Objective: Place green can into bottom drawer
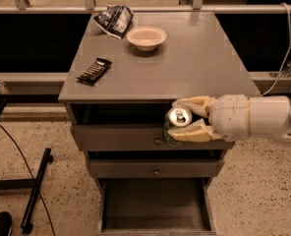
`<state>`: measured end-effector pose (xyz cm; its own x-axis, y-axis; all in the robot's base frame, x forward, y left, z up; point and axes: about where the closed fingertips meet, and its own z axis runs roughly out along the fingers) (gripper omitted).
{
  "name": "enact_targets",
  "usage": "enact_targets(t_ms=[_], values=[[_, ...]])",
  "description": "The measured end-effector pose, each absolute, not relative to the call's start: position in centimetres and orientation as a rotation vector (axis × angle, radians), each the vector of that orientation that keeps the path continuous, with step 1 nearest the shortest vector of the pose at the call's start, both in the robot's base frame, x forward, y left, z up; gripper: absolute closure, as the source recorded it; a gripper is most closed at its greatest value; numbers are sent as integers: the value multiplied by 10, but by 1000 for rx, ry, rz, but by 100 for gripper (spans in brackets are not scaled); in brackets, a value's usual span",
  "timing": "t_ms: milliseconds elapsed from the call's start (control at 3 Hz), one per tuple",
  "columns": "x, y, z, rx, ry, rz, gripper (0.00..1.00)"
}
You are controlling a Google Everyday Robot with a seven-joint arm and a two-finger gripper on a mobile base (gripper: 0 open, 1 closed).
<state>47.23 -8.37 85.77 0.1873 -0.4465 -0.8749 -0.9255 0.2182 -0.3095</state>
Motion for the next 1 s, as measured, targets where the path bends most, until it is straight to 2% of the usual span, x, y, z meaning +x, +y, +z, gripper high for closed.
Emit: enact_targets(t_ms=[1000], values=[[470,-109,635,-1258,1595,596,100]])
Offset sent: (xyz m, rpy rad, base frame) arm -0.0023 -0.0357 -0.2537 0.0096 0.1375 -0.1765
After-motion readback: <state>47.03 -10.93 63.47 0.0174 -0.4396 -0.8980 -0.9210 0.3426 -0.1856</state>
